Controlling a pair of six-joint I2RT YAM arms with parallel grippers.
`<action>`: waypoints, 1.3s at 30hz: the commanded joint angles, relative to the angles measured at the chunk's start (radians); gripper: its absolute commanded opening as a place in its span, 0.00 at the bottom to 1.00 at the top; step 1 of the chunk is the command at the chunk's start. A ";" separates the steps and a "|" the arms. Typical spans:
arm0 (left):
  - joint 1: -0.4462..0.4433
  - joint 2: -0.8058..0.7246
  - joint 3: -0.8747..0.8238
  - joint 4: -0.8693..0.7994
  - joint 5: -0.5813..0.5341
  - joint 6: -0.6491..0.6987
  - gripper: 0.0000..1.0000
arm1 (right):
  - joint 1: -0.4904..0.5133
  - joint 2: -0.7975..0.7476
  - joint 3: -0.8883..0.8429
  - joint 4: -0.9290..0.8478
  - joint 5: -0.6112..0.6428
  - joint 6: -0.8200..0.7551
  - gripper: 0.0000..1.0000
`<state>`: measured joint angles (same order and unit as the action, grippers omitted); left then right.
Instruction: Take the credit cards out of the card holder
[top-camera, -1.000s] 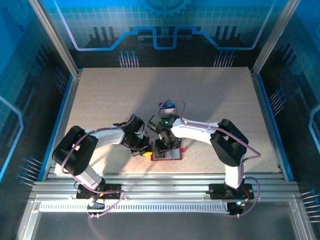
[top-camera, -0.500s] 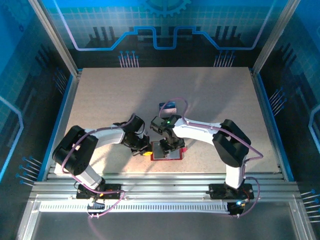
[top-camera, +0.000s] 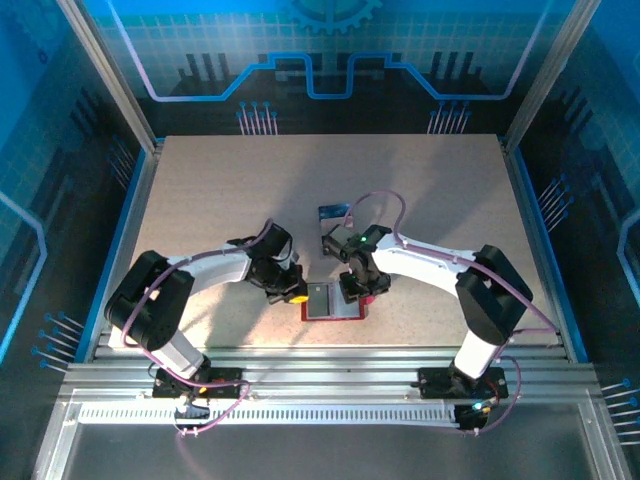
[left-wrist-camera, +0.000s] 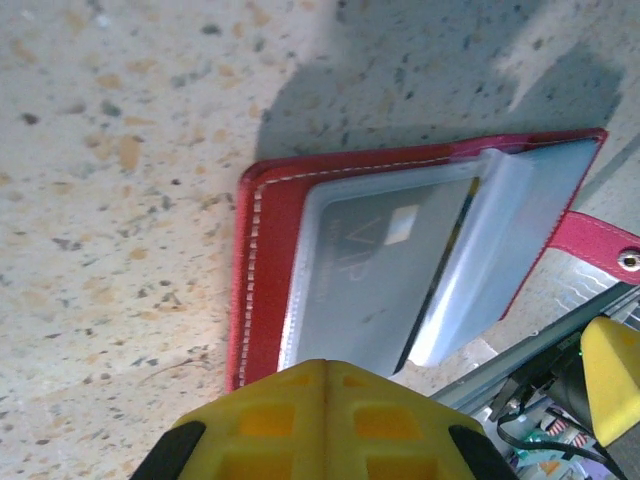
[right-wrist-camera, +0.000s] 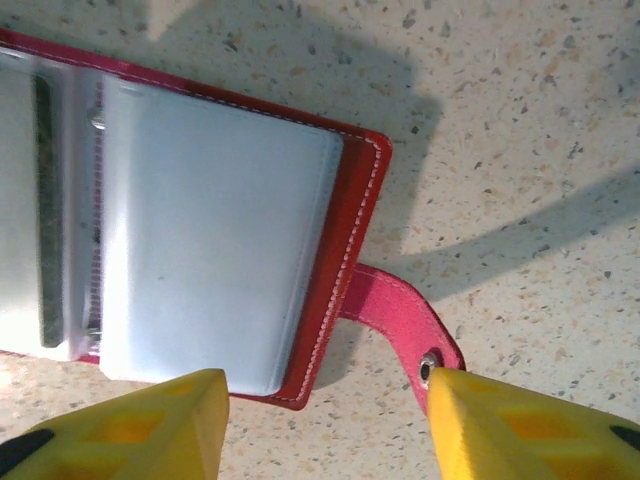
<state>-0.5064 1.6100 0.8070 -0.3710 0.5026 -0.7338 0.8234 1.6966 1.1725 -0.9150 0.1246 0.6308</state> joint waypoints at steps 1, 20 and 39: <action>-0.014 -0.020 0.036 -0.035 0.003 -0.002 0.00 | -0.012 -0.050 -0.029 0.078 -0.106 0.002 0.52; -0.053 0.051 0.046 0.010 0.014 -0.012 0.00 | -0.066 -0.048 -0.240 0.582 -0.512 0.180 0.19; -0.053 0.073 0.028 -0.009 -0.011 0.005 0.00 | -0.066 0.036 -0.266 0.664 -0.534 0.212 0.17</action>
<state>-0.5529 1.6711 0.8352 -0.3611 0.5018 -0.7338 0.7647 1.7092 0.9081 -0.2413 -0.4114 0.8436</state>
